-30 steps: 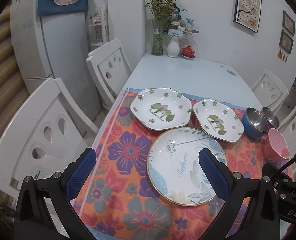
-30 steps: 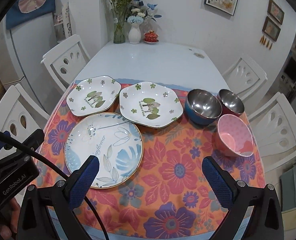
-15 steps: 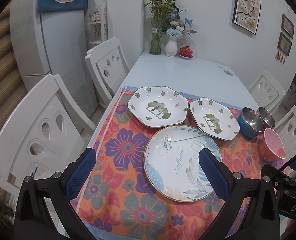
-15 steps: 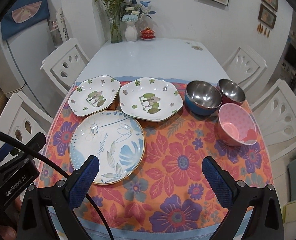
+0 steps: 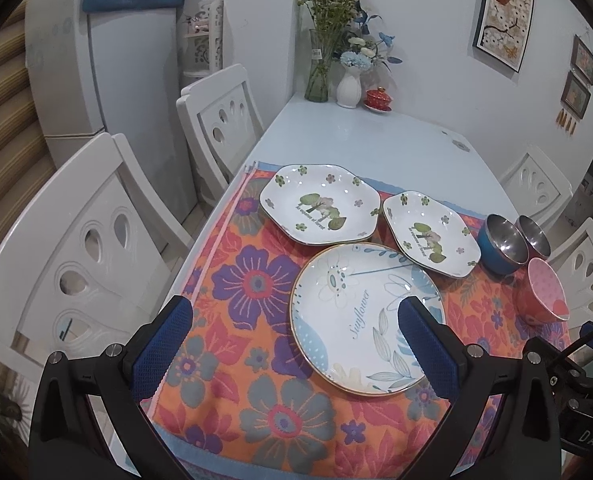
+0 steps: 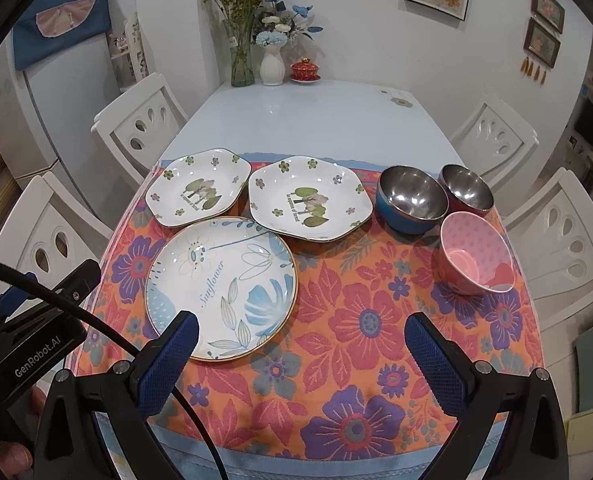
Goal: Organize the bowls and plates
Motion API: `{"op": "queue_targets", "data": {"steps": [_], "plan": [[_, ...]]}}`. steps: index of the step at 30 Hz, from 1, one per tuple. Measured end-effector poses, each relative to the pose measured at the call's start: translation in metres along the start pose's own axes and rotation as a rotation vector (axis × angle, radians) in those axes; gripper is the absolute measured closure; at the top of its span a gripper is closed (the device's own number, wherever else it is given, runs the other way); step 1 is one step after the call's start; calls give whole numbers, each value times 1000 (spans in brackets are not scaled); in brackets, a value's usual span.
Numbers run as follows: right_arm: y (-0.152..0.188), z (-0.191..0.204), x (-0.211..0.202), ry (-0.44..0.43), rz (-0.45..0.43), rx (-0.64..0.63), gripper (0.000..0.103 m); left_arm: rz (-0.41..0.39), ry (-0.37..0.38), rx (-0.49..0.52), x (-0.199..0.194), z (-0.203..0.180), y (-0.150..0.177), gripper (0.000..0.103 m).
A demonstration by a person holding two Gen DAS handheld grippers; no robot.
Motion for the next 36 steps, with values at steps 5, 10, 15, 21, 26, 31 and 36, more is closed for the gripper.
{"op": "queue_targets", "data": {"steps": [5,10,15,21,26,31,36], "plan": [[1,-2,1,-5,9,14,1,5,1,3,0,-1,2,1],[3,-1,3,-9,17,11,1,12,-1,-3,1,0,3,1],[6,3,5,-13,29,-4,1,13,-5,-1,1,0,4,1],[7,6,5,-13,32,-10,1,21,-1,-3,2,1,4,1],[8,7,8,-18,45,-9,1,24,1,0,4,-1,5,1],[8,7,9,-20,47,-8,1,31,2,-2,6,-1,6,1],[9,9,12,-24,53,-11,1,34,2,-3,7,-1,7,1]]}}
Point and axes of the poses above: each gripper's, at about its wrist camera, not at the fingertips, and x roughly the way its jaws point, z to its left, y to its underside, the point moved 10 cm from there along x, roughly the way its jaws point, and after that the axes turned 7 degrees about -x, right-handed, at the moved point
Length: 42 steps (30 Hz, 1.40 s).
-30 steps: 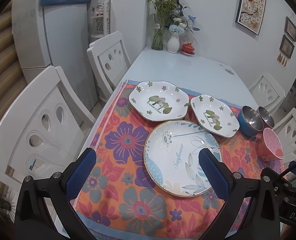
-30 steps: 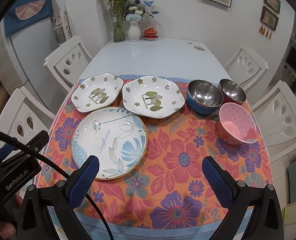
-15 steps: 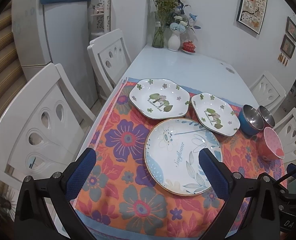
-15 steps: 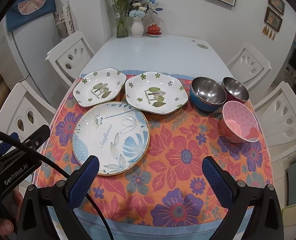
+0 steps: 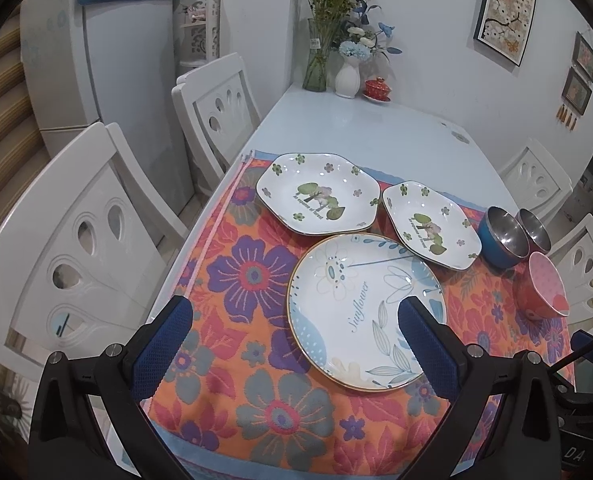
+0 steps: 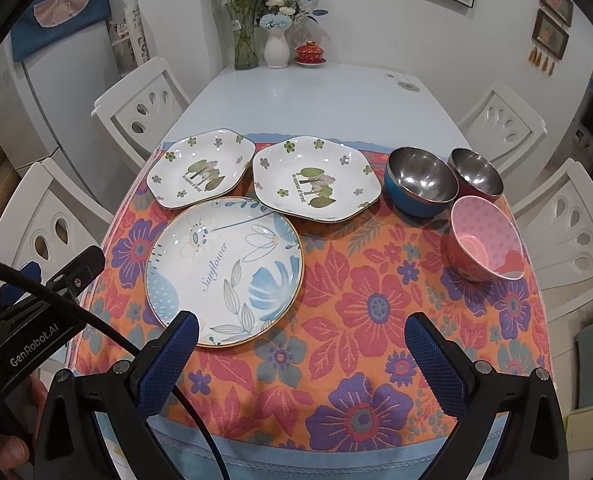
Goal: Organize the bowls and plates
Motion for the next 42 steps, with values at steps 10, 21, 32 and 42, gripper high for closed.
{"op": "queue_targets", "data": {"steps": [10,21,32,42], "plan": [[0,0,2,-1,4,-1,1,5,-1,5,4,-1,2,1],[0,1,13,-8,20,5,1,27,-2,2,12,-1,1,1],[-2,-7,36,-21,66,26,1,60,-12,22,35,2,0,1],[-2,-15,105,-68,134,14,1,149,85,98,99,5,8,1]]}}
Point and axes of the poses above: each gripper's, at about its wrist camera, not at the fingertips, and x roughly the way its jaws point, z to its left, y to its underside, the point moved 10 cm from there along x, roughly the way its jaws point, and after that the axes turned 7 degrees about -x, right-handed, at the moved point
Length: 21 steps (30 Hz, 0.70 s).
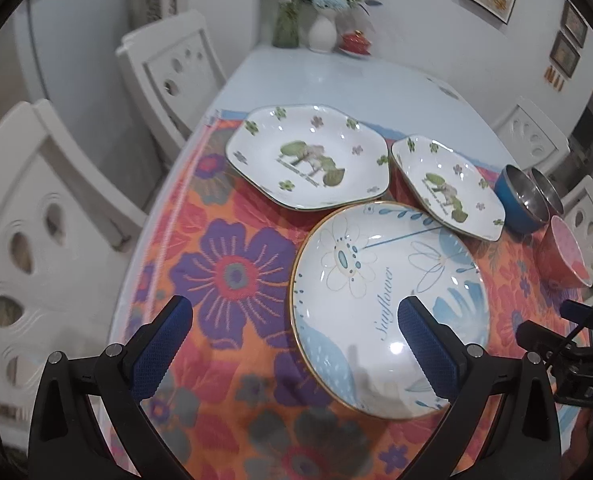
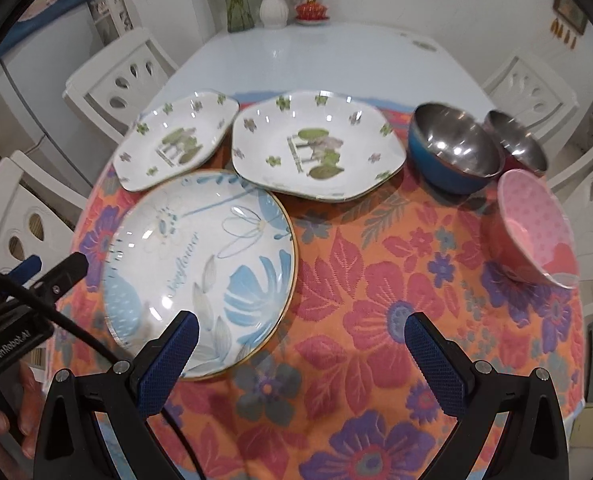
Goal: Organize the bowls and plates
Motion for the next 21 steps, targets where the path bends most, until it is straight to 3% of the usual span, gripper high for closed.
{"op": "queue_targets", "data": {"steps": [3,7,12,15,19,21], "plan": [[-4,0,21,-19,20,0,2,36,45,1,20,0,-1,1],[-10,0,41,-42,57,2,14,79,76,0,43,0,-1,8],[-19,-4,57,-66,66,20,20,102,95,5,57,0,-1,17],[-21,-6,63,-67,71,18,26,123,113,8,65,-2,2,29],[-18,-6,74,-99,95,26,43,143,125,2,72,-4,6,42],[-17,-3,78,-111,95,26,45,148,135,-5,74,-4,8,52]]}}
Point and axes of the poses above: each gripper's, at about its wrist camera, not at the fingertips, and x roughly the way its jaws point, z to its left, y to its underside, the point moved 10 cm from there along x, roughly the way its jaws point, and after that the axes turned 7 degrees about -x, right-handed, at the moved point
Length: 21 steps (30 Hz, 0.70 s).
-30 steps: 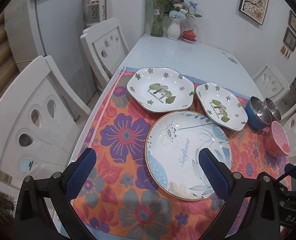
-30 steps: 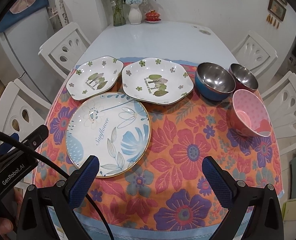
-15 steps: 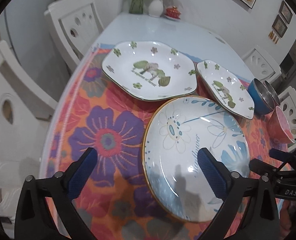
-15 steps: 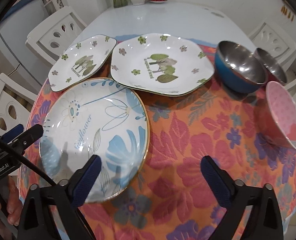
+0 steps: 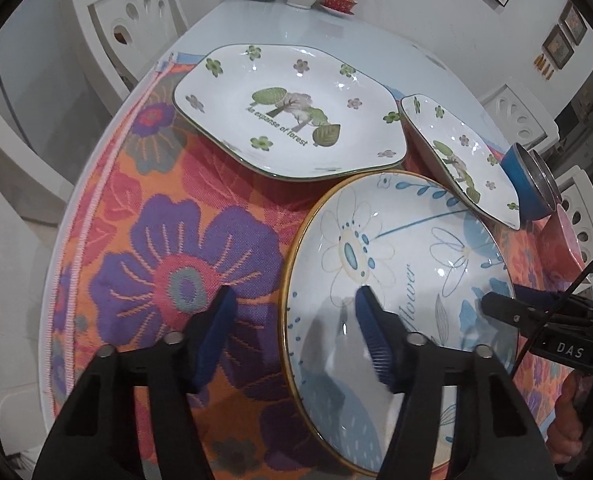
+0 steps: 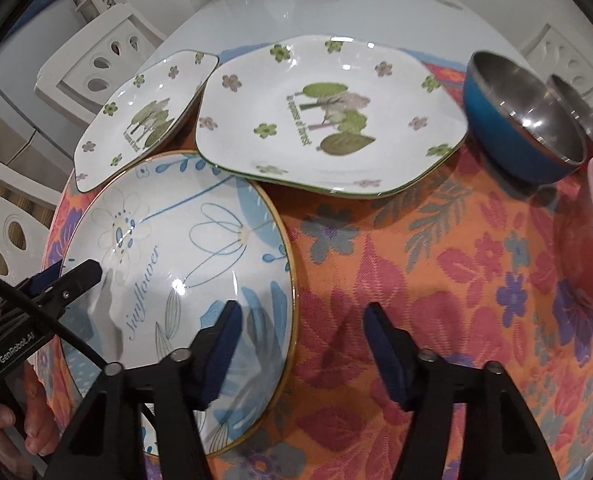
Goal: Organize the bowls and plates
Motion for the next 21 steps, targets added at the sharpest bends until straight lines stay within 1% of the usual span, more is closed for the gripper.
{"op": "queue_targets", "data": {"steps": [1,5,7,9,12,13,14,15,17,19,21], "plan": [[0,1,1,-8,-3,-2,47,2,2,0,1,0,0,57],[0,5,3,-49,-22,0,54,2,19,6,1,-2,1,57],[-1,8,2,-69,-30,-4,61,5,37,6,2,-4,1,57],[-2,12,3,-72,-36,-15,62,9,57,12,5,-9,2,57],[-3,22,4,-77,-50,-48,62,-7,34,60,9,-16,1,57],[-3,27,4,-74,-50,-63,62,-5,37,67,10,-20,0,57],[-4,29,3,-52,-55,-77,62,-6,38,68,11,-22,0,56],[-4,29,3,-46,-60,-79,62,-12,32,60,11,-22,-1,57],[-2,28,3,-65,-48,-72,62,-21,50,44,9,-21,-1,58],[-1,29,2,-62,-48,-92,64,-18,64,33,6,-18,-2,62],[3,29,-2,-64,-50,-121,65,-15,96,16,1,-15,0,64]]}}
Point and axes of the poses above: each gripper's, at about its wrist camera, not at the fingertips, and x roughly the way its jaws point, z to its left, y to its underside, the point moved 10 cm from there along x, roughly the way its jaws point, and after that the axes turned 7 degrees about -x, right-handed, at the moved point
